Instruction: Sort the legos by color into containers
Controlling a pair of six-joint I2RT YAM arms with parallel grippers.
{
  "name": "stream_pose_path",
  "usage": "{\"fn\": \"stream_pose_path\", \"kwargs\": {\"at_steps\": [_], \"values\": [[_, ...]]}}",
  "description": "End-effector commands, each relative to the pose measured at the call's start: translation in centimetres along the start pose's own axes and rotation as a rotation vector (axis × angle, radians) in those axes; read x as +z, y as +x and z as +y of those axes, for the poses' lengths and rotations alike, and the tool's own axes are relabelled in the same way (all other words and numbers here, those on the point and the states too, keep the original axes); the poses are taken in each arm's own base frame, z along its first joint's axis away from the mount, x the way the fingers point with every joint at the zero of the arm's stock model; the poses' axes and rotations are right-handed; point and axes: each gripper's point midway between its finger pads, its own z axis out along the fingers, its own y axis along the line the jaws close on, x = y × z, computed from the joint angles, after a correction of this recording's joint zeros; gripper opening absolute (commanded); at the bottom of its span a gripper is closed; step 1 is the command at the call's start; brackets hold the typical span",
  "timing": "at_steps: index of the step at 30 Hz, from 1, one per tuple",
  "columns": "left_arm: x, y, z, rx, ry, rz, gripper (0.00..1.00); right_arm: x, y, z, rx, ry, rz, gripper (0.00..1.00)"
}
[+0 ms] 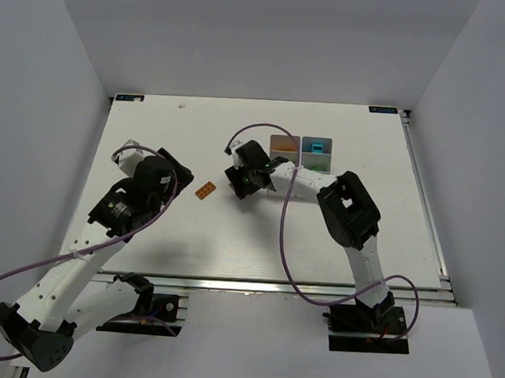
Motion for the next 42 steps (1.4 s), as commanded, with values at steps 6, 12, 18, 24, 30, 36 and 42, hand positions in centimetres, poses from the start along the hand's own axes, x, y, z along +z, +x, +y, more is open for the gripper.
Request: {"fn": "stream_pose_path", "kwargs": {"at_steps": [6,12,18,24,30,36,42], "values": [[-0.9,-1.3,-0.6,-0.027,0.013,-0.025,0.98,0.9,2.6,-0.1,-0.001,-0.030,0.055,0.47],[-1.3,-1.3,-0.4,-0.040,0.022,-0.026,0.98,0.9,2.1,0.5,-0.104,-0.090,0.014,0.25],[-1.1,-0.9,-0.6,-0.045,0.036,-0.014,0.98,0.0,0.4,0.6,-0.189,-0.123,-0.040,0.00],[-0.6,-0.4,-0.8,-0.046,0.049,-0.004,0.98,-3.3,-2.7,1.6,-0.210,-0.235,-0.139,0.00],[-0.3,-0.3,-0.8,-0.036,0.054,-0.008,0.98,-7.1,-4.6,3.1,-0.255,-0.317,-0.222,0.00],[0.0,0.1,-0.6,-0.025,0.060,-0.007,0.98,-11.2,-6.0,2.7,-0.285,-0.299,-0.275,0.00],[1.0,0.9,-0.6,0.004,0.071,0.002,0.98,-17.0,-4.5,-0.2,-0.530,-0.258,-0.310,0.00]]}}
